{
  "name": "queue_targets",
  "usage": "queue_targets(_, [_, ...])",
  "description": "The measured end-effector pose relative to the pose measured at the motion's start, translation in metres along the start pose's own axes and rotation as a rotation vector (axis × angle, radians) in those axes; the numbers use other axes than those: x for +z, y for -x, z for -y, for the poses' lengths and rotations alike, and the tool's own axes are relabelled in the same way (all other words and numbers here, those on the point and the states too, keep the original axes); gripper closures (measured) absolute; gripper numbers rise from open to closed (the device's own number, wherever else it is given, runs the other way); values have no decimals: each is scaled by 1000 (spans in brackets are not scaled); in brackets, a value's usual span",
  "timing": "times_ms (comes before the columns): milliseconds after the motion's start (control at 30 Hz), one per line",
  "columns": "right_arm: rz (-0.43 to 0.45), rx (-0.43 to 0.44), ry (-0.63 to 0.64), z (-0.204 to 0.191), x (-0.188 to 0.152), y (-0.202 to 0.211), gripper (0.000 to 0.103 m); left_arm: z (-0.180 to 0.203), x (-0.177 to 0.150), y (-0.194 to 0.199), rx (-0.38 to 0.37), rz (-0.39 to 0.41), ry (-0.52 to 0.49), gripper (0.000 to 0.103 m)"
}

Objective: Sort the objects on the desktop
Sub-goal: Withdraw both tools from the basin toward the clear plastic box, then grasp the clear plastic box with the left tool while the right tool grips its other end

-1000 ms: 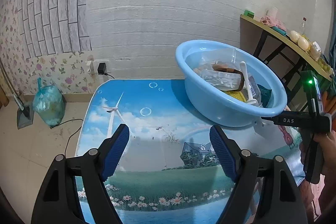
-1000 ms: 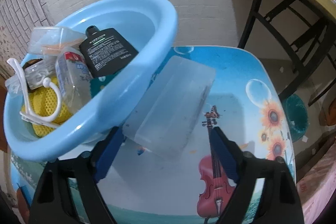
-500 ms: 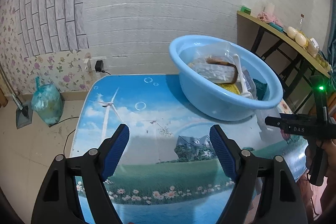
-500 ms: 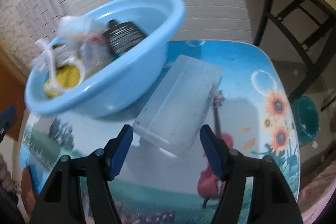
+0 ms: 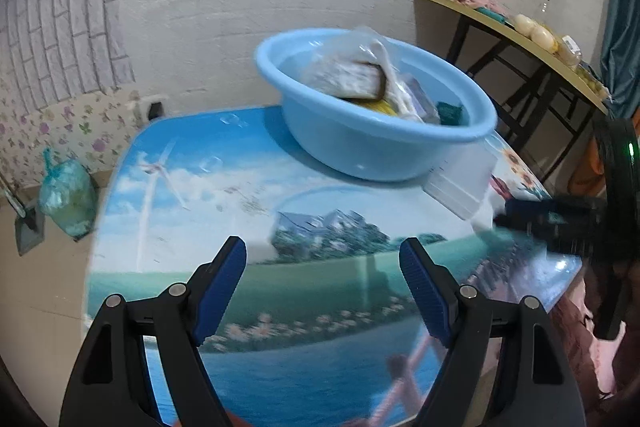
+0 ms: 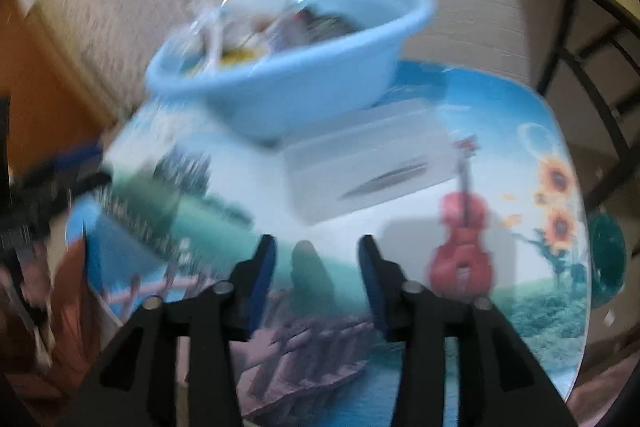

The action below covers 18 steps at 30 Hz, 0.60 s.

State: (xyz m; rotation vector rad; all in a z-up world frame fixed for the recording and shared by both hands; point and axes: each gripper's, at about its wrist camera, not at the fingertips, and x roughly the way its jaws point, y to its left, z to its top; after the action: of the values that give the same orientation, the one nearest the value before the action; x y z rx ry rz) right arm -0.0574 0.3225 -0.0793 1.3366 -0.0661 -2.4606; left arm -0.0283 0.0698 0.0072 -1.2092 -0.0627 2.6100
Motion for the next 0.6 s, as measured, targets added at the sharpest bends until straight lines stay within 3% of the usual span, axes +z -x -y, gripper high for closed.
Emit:
queue_targets(133, [93,-45,-119,44,15,14,46,22,-2,-16,-56,-40,-15,24])
queue_targets(267, [113,-62,-174,70,35,9,46,47,2,-37,-120,-69,-19,24])
queue_targets(433, [43,16,-121,78,52,-15,46,73,15,-65,-170,-120,-14,24])
queue_targets(600, [1,92,-104,73,49,-31,45,91,18,-77,-159,-139,-57,24])
